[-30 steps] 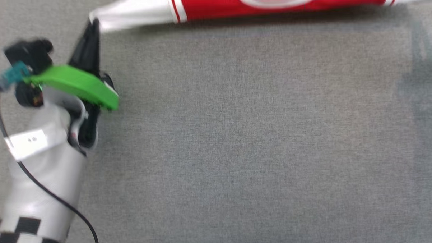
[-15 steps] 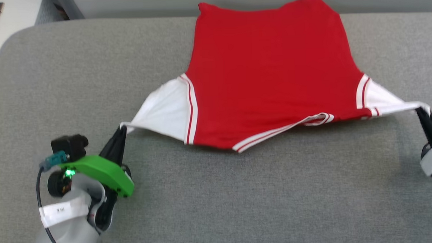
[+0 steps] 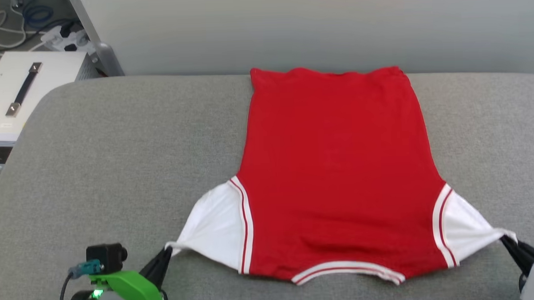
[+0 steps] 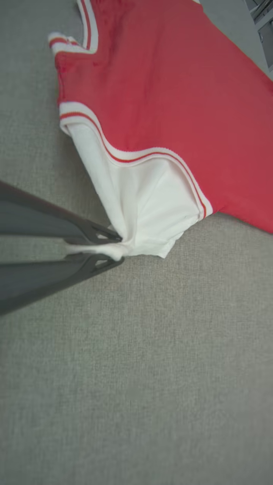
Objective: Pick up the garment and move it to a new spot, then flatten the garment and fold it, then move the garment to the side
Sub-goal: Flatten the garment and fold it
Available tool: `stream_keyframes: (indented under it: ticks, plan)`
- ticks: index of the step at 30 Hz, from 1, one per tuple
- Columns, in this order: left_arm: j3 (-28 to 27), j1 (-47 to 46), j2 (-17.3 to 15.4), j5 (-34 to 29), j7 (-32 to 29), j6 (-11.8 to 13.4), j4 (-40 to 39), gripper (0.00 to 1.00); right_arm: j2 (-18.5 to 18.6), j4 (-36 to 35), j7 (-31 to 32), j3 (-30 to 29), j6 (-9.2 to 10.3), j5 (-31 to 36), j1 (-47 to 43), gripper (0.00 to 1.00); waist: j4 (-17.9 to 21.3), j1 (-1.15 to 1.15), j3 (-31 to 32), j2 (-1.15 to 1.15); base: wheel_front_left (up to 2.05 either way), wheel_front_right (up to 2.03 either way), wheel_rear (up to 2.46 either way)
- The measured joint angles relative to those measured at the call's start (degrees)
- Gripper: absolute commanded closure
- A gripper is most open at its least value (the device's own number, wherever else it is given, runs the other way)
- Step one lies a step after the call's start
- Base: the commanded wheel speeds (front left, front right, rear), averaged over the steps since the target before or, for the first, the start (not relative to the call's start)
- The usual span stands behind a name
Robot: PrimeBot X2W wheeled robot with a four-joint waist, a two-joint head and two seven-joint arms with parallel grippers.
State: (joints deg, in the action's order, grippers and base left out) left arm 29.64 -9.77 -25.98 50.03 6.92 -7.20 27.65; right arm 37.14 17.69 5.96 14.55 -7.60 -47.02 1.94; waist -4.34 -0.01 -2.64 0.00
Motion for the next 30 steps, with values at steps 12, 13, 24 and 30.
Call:
stream_keyframes:
  ticks: [12, 13, 24, 30]
  plan:
    - [2.8, 8.27, -6.46, 2.63, -11.1, 2.0, -13.38, 1.0, 2.53, -9.05, 10.92, -5.37, 0.0, -2.24, -12.35, 1.0, -0.71, 0.0, 1.87, 0.0, 0.0, 0.0, 0.0]
    - [2.8, 8.43, -6.48, 2.9, -11.49, 2.36, -14.21, 1.0, 2.49, -9.53, 11.48, -5.99, 0.0, -2.22, -12.63, 1.0, -0.73, 0.0, 1.77, 0.0, 0.0, 0.0, 0.0]
    - [3.23, 8.24, -6.41, 6.47, -20.0, 7.3, -26.31, 1.0, 1.24, -14.27, 25.69, -15.12, 0.05, -3.03, -10.67, 0.0, -1.29, 0.0, -1.39, 0.0, 0.0, 0.0, 0.0]
    - [3.45, 6.99, -8.82, 5.22, -25.12, 12.07, -35.84, 1.0, 0.7, -20.24, 41.3, -22.6, 0.05, -3.5, 1.44, 0.0, -2.06, 0.0, -6.03, 0.0, 0.0, 0.0, 0.0]
